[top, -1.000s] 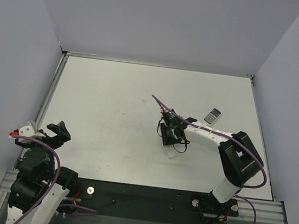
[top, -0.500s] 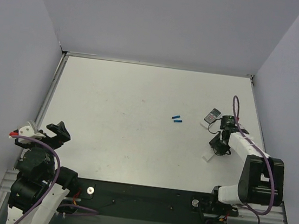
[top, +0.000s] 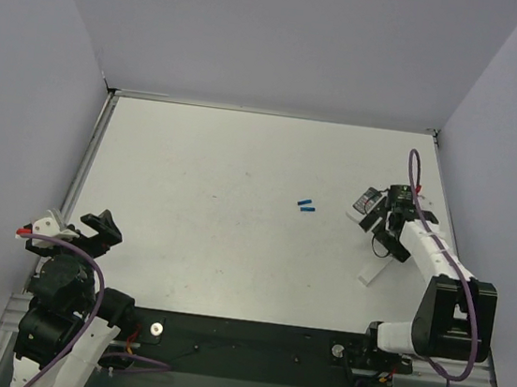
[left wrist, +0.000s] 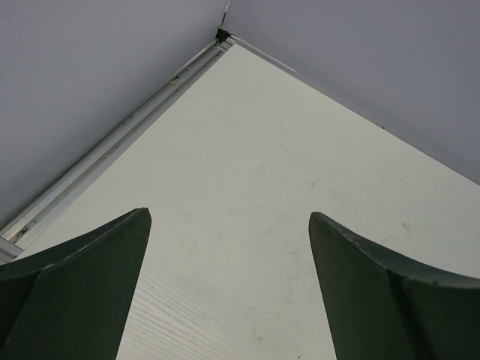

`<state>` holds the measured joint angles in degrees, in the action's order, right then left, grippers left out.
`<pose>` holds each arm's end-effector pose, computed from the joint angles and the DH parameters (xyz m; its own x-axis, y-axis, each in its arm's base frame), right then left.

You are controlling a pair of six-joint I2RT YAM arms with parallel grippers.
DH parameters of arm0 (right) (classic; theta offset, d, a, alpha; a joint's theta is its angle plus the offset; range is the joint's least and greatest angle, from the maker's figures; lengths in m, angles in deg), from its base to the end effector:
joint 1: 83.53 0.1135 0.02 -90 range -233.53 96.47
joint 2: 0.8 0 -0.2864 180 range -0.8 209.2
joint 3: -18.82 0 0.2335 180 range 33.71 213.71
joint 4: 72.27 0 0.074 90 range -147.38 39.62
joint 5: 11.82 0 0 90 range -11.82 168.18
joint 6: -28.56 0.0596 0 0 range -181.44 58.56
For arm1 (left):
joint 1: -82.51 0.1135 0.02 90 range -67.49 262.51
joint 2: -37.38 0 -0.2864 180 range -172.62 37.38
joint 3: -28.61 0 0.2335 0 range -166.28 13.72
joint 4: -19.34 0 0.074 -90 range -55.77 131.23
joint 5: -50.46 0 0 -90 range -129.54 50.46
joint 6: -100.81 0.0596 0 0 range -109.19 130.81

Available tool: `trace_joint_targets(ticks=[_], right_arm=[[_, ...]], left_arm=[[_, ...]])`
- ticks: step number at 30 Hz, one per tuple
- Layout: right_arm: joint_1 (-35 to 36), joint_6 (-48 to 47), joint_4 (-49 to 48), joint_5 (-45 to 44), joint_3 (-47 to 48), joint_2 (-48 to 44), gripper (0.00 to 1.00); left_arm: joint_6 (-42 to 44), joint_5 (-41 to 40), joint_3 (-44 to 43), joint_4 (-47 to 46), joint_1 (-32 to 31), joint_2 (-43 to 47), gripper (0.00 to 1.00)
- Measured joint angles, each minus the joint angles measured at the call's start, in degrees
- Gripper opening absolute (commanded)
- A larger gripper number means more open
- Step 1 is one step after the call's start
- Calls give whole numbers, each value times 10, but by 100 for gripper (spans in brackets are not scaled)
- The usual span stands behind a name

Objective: Load the batteries into the remote control

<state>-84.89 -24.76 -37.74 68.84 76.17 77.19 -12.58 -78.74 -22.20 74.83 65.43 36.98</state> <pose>0.2545 -0.0157 0.2023 -0.5888 0.6036 -0.5376 0.5833 0.7777 0.2343 0.0131 0.0354 0.2848 0.0709 -0.3436 -0.9364 -0.3770 0.8599 -0.3441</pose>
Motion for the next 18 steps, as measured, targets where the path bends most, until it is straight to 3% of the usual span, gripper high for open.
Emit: trace_joint_targets(ticks=[4, 10, 18], right_arm=[[42, -18, -7, -22, 102, 35, 100], [61, -22, -20, -23, 224, 174, 99], [61, -20, -5, -22, 295, 314, 83]], left_arm=[[0, 0, 0, 0, 1, 0, 97], [-1, 1, 0, 0, 1, 0, 97], [-3, 7, 0, 0, 3, 0, 97]])
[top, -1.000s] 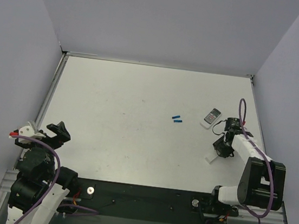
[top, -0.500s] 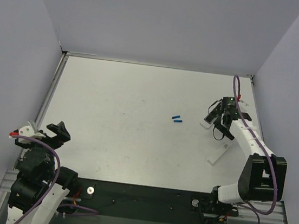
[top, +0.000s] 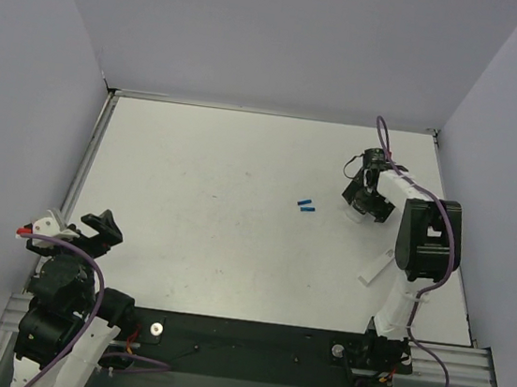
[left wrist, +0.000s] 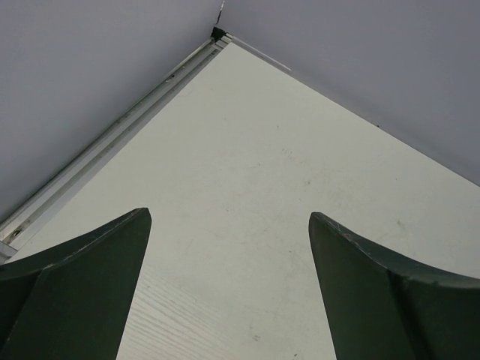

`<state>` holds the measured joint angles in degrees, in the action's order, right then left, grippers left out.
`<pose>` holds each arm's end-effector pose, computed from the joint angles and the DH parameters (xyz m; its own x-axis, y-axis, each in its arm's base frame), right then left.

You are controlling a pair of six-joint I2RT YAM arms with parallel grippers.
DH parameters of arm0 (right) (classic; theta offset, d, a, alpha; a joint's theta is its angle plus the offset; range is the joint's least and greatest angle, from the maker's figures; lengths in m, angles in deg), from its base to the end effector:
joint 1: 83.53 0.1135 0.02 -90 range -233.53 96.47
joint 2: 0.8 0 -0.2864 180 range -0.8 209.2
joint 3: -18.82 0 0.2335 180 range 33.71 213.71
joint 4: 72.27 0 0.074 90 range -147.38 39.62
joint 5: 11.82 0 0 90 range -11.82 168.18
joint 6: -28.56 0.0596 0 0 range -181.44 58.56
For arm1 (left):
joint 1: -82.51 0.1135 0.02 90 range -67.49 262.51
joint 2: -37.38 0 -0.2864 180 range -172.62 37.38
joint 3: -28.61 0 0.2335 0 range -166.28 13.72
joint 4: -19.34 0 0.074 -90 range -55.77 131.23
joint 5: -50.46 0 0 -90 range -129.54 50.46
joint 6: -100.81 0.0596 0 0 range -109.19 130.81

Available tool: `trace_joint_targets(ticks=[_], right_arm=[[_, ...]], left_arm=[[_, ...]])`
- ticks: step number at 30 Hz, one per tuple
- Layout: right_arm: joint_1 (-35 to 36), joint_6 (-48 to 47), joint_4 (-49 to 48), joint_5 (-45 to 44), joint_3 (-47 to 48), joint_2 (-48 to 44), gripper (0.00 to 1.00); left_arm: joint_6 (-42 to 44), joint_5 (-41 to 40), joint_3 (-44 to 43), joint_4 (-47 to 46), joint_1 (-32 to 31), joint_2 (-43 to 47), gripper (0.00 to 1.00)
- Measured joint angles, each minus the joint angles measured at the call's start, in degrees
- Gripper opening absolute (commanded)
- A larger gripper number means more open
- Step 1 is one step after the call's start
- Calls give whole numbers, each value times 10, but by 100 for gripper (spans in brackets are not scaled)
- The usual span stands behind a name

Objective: Load the batteries into the remote control

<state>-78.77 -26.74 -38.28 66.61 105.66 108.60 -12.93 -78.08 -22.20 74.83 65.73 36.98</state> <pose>0.4033 0.0216 0.1836 -0.6672 0.5041 -0.5484 0.4971 0.8496 0.1762 0.0132 0.0348 0.2848 0.0707 -0.3502 -0.9340 -0.3713 0.8598 -0.3505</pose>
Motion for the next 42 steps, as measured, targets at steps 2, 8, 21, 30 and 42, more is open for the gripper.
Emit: trace_joint_targets(ticks=[2, 8, 21, 30, 42], right_arm=[[0, 3, 1, 1, 9, 15, 73], [0, 10, 3, 9, 20, 23, 31], [55, -5, -67, 151, -111, -142, 14], [172, 5, -277, 393, -238, -295, 14], [296, 117, -592, 601, -302, -312, 15]], left_arm=[[0, 7, 0, -1, 0, 0, 97], [8, 43, 1, -12, 0, 0, 97], [-5, 310, 88, -171, 0, -13, 97], [-105, 525, 121, -380, 0, -185, 97], [-291, 620, 182, -626, -28, -289, 98]])
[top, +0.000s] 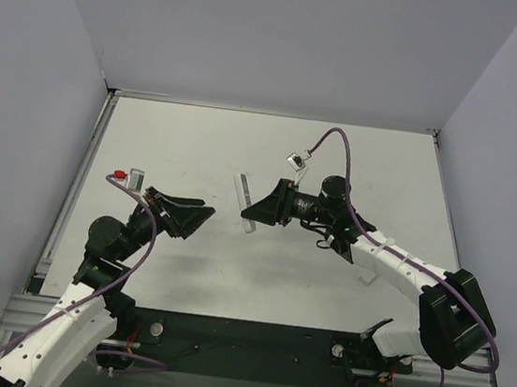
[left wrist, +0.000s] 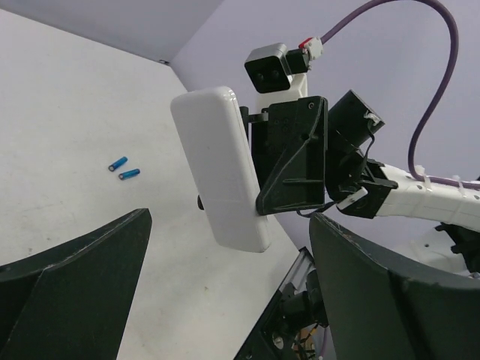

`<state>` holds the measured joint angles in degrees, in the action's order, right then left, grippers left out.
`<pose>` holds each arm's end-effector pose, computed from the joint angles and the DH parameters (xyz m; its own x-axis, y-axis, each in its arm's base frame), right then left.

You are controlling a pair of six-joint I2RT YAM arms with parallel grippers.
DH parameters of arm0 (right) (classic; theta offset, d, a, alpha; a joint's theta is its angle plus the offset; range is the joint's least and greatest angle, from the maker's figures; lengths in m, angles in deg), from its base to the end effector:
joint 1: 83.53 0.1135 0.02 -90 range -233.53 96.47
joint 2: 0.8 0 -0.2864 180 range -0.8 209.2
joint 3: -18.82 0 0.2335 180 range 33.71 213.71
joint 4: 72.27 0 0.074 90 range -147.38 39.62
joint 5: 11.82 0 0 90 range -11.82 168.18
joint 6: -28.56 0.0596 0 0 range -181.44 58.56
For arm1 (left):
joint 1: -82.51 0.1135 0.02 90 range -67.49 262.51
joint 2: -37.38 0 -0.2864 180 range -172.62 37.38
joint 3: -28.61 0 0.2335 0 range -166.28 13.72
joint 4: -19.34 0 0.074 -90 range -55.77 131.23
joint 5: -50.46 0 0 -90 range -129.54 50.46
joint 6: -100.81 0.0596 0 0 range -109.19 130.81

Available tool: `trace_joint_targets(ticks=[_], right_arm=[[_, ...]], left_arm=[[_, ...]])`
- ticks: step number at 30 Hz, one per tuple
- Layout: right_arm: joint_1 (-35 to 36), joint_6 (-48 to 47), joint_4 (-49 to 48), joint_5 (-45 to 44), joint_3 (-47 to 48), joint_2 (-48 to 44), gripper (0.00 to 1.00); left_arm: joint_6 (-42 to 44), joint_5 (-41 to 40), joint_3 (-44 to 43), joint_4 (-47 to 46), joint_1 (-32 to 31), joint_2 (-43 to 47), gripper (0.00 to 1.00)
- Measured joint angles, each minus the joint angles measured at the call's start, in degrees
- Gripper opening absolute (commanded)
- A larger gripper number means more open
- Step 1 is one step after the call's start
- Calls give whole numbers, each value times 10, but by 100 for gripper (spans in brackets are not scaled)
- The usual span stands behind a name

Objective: Load the batteries into the remote control

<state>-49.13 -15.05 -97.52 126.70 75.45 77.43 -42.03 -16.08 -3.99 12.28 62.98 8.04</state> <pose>0.2156 0.2018 0.3151 -0.6814 0.1147 -0.7229 -0.7217 0.0596 0.6897 0.1146 -0.0658 0.2902 -0.4366 -0.6208 -0.6511 0.5428 0.3954 -0.7410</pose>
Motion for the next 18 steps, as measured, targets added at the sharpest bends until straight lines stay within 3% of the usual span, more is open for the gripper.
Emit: trace_joint_targets(ticks=[5, 10, 18], right_arm=[[26, 37, -81, 33, 0, 7, 15], [49, 49, -102, 51, 1, 20, 15], [72, 53, -115, 75, 10, 23, 15]], left_arm=[[-32, -17, 13, -66, -46, -27, 97], [-38, -50, 13, -104, -102, -71, 97], [-57, -92, 16, -139, -115, -100, 97]])
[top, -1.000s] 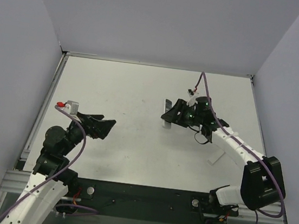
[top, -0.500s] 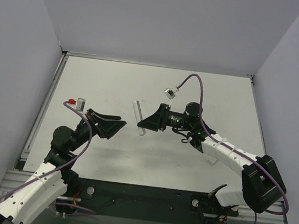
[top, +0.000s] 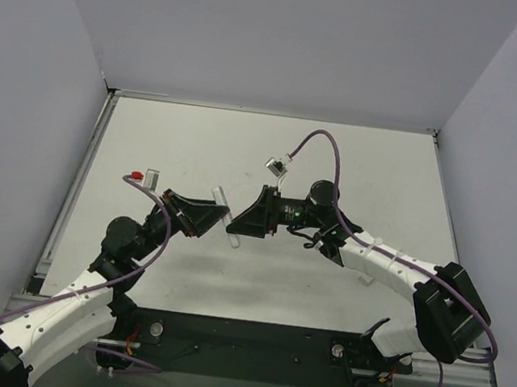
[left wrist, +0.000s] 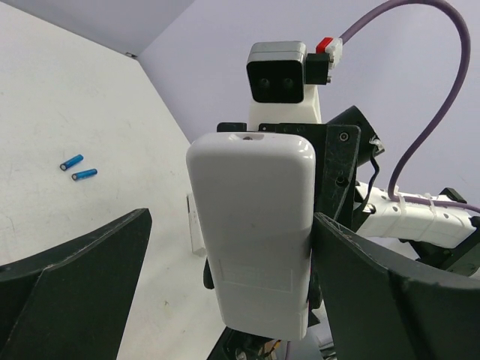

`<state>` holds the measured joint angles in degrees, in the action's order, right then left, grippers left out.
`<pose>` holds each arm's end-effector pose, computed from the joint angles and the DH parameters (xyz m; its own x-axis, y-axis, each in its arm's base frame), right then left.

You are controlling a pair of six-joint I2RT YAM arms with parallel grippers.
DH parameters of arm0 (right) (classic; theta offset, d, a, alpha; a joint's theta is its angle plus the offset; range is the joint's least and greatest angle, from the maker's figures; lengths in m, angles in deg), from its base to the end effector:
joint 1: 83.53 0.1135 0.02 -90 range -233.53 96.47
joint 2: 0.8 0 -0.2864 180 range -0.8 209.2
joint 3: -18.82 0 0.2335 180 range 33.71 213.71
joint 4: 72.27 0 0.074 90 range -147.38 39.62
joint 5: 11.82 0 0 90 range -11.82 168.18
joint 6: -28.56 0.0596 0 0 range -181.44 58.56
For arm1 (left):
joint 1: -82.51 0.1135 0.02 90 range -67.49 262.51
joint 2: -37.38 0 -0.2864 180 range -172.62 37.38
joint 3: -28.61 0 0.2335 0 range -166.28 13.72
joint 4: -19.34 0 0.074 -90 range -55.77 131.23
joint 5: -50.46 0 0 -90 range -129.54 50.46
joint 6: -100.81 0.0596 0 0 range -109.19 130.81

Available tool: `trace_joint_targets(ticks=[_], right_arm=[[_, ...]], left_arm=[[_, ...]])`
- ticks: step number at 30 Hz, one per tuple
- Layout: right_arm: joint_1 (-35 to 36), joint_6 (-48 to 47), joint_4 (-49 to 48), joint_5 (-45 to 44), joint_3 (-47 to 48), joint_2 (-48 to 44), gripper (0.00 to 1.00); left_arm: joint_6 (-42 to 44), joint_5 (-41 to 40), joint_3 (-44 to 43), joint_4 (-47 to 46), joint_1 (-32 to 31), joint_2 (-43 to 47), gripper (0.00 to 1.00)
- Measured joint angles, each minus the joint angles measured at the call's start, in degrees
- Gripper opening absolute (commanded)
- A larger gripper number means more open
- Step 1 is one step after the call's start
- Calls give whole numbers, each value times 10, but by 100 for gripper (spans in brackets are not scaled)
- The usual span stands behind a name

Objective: Load the batteries into the remote control

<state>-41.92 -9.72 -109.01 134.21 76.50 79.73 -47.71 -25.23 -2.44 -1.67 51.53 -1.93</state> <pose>0.1857 0.2310 0.3311 -0.6526 0.0070 -0.7577 -0.7437 -0.1975 0.6387 0.1279 -0.0940 0.2905 -0.5028 -0.6620 -0.5558 0.5298 0.2721 -0.8033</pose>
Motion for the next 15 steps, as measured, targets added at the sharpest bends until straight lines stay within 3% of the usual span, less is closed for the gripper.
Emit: trace_joint_targets(ticks=[7, 12, 14, 15], right_arm=[[5, 10, -22, 14, 7, 20, 15], [8, 14, -24, 26, 9, 34, 16], [8, 14, -26, 26, 9, 38, 23], [8, 14, -26, 26, 10, 40, 28]], left_arm=[[-24, -23, 13, -21, -1, 7, 87], [-43, -32, 16, -23, -1, 8, 63], [-53, -35, 16, -26, -3, 8, 52], [-58, -37, 16, -24, -4, 8, 39]])
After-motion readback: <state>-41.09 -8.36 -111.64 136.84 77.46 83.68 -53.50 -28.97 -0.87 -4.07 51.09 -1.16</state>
